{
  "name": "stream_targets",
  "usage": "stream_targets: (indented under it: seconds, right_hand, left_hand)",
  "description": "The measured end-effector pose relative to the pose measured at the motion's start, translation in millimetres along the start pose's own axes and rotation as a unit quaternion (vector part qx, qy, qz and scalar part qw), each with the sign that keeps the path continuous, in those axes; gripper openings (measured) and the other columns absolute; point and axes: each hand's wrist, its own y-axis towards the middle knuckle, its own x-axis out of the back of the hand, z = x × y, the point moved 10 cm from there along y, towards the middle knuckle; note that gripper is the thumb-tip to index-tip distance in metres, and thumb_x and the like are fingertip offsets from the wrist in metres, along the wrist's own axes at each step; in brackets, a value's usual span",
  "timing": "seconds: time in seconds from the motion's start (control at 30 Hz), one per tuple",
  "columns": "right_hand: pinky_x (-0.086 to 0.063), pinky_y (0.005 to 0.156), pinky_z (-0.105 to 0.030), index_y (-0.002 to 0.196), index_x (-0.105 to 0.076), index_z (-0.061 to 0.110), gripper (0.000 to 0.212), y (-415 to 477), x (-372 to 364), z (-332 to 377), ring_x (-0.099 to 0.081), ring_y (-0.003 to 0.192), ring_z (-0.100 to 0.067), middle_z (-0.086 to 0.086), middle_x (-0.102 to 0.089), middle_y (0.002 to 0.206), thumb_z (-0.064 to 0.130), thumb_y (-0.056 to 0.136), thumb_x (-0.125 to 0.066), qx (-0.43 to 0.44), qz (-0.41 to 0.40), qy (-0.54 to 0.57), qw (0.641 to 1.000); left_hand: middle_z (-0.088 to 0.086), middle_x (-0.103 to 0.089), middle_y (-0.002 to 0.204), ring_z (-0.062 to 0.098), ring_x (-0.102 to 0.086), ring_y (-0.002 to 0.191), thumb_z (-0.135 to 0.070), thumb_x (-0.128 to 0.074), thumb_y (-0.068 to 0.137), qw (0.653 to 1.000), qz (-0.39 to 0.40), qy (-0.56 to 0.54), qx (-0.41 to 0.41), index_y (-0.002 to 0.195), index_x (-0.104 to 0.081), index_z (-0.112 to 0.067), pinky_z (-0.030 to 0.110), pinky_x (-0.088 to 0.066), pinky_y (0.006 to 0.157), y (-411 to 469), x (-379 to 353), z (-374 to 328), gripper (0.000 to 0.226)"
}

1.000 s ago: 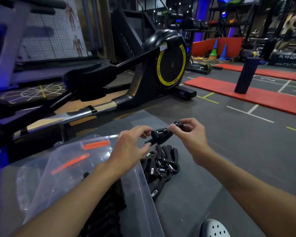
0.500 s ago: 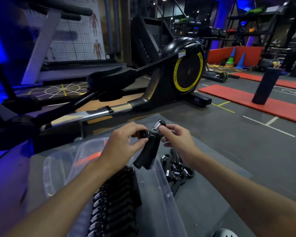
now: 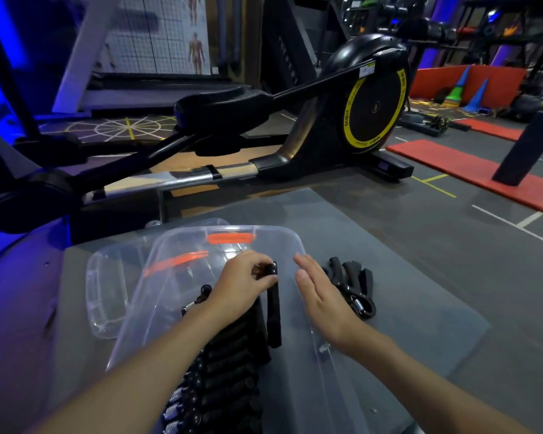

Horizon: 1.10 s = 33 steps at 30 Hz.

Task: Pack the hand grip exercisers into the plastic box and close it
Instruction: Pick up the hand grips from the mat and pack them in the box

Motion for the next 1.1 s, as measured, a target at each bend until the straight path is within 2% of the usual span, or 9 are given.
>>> stream_targets:
  seconds: [0.17, 0.3, 0.33, 0.47, 0.7, 0.77, 0.93, 1.03, 1.1]
  right_hand:
    - [-0.006, 0.107, -0.006, 0.15, -0.028, 0.026, 0.047, 2, -2, -5, -0.009, 0.14, 0.01, 0.021, -0.023, 0.151, 0.036, 0.104, -0.029, -0.001, 0.005, 0.019, 1.0]
    - [-0.006, 0.095, 0.01, 0.149, -0.028, 0.029, 0.047, 2, -4, -8, -0.009, 0.134, 0.018, 0.024, -0.021, 0.149, 0.037, 0.103, -0.029, -0.007, 0.011, 0.036, 0.999]
    - [-0.006, 0.097, 0.008, 0.149, -0.028, 0.029, 0.047, 2, -4, -9, -0.009, 0.135, 0.018, 0.024, -0.021, 0.151, 0.037, 0.103, -0.029, -0.008, 0.013, 0.042, 0.999]
    - [-0.006, 0.111, -0.012, 0.15, -0.028, 0.03, 0.048, 1, -5, -9, -0.006, 0.141, 0.013, 0.021, -0.019, 0.156, 0.039, 0.103, -0.029, -0.012, 0.016, 0.054, 0.998]
    - [-0.006, 0.111, -0.012, 0.149, -0.029, 0.03, 0.046, 2, -5, -10, -0.005, 0.14, 0.014, 0.02, -0.02, 0.156, 0.037, 0.103, -0.031, -0.01, 0.013, 0.058, 0.998]
    - [-0.006, 0.112, -0.013, 0.149, -0.029, 0.031, 0.046, 2, -5, -11, -0.005, 0.14, 0.014, 0.021, -0.02, 0.156, 0.037, 0.103, -0.031, -0.01, 0.014, 0.061, 0.998]
    - [-0.008, 0.113, -0.014, 0.148, -0.032, 0.029, 0.045, 3, -4, -11, -0.006, 0.141, 0.014, 0.021, -0.023, 0.155, 0.036, 0.103, -0.032, -0.007, 0.006, 0.067, 0.998]
    - [-0.016, 0.107, -0.006, 0.144, -0.04, 0.027, 0.042, 1, -1, -6, -0.019, 0.136, 0.017, 0.022, -0.034, 0.148, 0.032, 0.103, -0.035, 0.004, -0.006, 0.091, 0.996]
    - [-0.034, 0.092, -0.002, 0.13, -0.055, 0.022, 0.031, 0, 14, -11, -0.046, 0.111, 0.019, 0.018, -0.056, 0.124, 0.024, 0.102, -0.041, 0.0, -0.072, 0.147, 0.986]
  left_hand:
    - [-0.017, -0.066, 0.077, -0.004, -0.06, 0.073, -0.024, -0.081, 0.075, 0.994, 0.041, 0.084, 0.06, 0.085, -0.074, -0.023, 0.021, -0.044, 0.071, 0, -19, 41, 0.011]
    - [-0.014, -0.069, 0.084, 0.005, -0.063, 0.081, -0.027, -0.08, 0.077, 0.991, 0.044, 0.101, 0.08, 0.087, -0.075, -0.023, 0.021, -0.045, 0.076, -2, -23, 60, 0.012]
    - [-0.012, -0.07, 0.087, 0.007, -0.063, 0.083, -0.028, -0.08, 0.077, 0.99, 0.046, 0.106, 0.078, 0.087, -0.075, -0.023, 0.023, -0.047, 0.079, -1, -24, 62, 0.012]
    - [-0.007, -0.065, 0.097, 0.014, -0.061, 0.094, -0.028, -0.08, 0.077, 0.986, 0.062, 0.136, 0.068, 0.09, -0.073, -0.022, 0.031, -0.047, 0.089, 0, -30, 66, 0.017]
    - [-0.005, -0.066, 0.091, 0.018, -0.061, 0.091, -0.032, -0.078, 0.077, 0.984, 0.055, 0.161, 0.05, 0.089, -0.072, -0.023, 0.039, -0.049, 0.087, -2, -37, 70, 0.015]
    - [-0.003, -0.065, 0.096, 0.019, -0.06, 0.095, -0.029, -0.078, 0.078, 0.985, 0.05, 0.158, 0.052, 0.091, -0.071, -0.021, 0.039, -0.048, 0.09, -2, -37, 70, 0.017]
    - [-0.002, -0.061, 0.116, 0.017, -0.055, 0.111, -0.026, -0.072, 0.085, 0.989, 0.036, 0.131, 0.06, 0.113, -0.066, -0.018, 0.033, -0.043, 0.1, -3, -33, 62, 0.029]
    - [-0.005, -0.061, 0.113, 0.012, -0.056, 0.109, -0.026, -0.068, 0.088, 0.994, 0.013, 0.105, 0.008, 0.113, -0.066, -0.019, 0.029, -0.044, 0.097, 1, -29, 27, 0.026]
    - [-0.009, -0.06, 0.109, 0.006, -0.056, 0.106, -0.025, -0.069, 0.086, 0.996, -0.001, 0.084, -0.033, 0.11, -0.066, -0.021, 0.023, -0.043, 0.094, 1, -29, -1, 0.024]
